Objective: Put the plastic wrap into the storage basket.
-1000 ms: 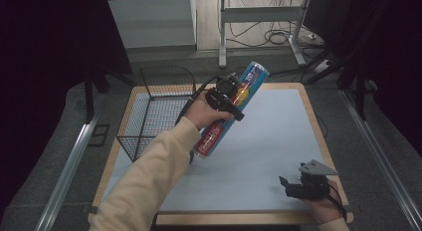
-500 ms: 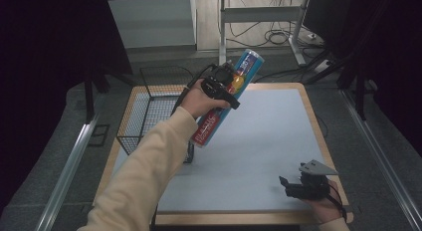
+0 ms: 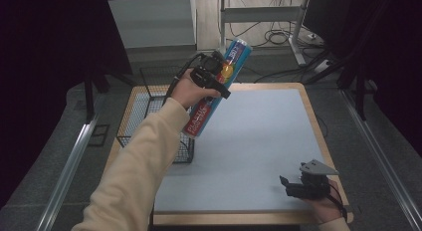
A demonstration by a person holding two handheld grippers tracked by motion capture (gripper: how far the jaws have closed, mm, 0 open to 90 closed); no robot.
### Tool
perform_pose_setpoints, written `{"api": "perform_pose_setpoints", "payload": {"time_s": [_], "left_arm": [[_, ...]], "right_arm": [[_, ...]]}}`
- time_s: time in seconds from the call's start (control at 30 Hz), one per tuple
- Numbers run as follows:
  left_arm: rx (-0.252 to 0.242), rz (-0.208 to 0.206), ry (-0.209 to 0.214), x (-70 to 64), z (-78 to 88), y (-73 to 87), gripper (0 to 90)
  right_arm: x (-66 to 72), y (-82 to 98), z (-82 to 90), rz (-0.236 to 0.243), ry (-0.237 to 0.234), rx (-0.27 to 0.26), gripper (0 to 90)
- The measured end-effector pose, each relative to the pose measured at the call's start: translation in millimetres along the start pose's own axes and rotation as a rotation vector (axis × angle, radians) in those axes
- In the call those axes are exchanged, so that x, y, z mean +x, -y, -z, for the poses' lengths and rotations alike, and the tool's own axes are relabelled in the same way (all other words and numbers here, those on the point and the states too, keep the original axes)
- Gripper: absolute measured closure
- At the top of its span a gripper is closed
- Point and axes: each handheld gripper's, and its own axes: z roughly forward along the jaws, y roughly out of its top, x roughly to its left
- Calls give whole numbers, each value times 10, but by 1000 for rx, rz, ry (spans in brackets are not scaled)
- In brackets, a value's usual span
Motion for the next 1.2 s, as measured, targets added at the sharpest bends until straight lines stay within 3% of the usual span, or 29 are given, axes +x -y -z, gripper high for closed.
{"api": "perform_pose_setpoints", "payload": {"time_s": [0.23, 0.57, 1.2], "left_arm": [[-7, 17, -22, 103, 91, 84, 318], [-4, 56, -67, 350, 160, 238, 318], [57, 123, -118, 717, -5, 522, 318]], "right_arm": [[8, -3, -1, 4, 4, -2, 115], [14, -5, -1, 1, 2, -8, 115], [25, -1, -13, 5, 3, -2, 115]]}}
